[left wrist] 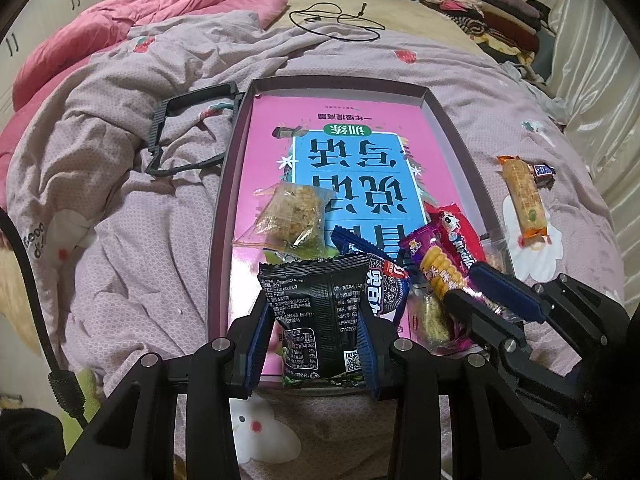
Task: Organize snacks
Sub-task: 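Lower and release the black packet with the left tool while the right releases the purple bar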
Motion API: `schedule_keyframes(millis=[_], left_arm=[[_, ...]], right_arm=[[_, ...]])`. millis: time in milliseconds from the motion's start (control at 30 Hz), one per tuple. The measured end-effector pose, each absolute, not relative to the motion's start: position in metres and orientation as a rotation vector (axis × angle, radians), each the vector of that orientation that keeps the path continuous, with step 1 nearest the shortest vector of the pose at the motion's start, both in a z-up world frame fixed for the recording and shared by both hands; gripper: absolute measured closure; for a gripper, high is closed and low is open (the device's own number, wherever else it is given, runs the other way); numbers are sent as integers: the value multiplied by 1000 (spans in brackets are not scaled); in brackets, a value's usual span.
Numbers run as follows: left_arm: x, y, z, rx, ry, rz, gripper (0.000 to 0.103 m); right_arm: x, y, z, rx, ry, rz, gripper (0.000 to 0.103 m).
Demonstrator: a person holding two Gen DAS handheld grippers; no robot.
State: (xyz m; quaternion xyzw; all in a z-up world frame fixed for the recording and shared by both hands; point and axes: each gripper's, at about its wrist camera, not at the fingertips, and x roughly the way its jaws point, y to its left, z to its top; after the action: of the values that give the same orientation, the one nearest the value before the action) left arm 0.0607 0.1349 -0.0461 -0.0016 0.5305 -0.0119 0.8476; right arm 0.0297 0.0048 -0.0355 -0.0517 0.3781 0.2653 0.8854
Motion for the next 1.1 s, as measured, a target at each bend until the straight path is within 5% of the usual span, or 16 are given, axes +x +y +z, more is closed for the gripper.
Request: schedule_keyframes(millis=[500, 667, 833, 1100], left_arm=[[61, 133, -47, 13, 1126, -14, 62], [60, 133, -45, 12, 1123, -13, 61], [60, 133, -44, 11, 1122, -14, 60], [60, 134, -40, 12, 1110, -5, 50]], right_arm=[[34, -3, -31, -58, 814, 542, 82], [31, -3, -28, -65, 807, 531, 68], [31, -5, -27, -61, 808, 526, 68], [31, -7, -25, -57, 807, 517, 68]])
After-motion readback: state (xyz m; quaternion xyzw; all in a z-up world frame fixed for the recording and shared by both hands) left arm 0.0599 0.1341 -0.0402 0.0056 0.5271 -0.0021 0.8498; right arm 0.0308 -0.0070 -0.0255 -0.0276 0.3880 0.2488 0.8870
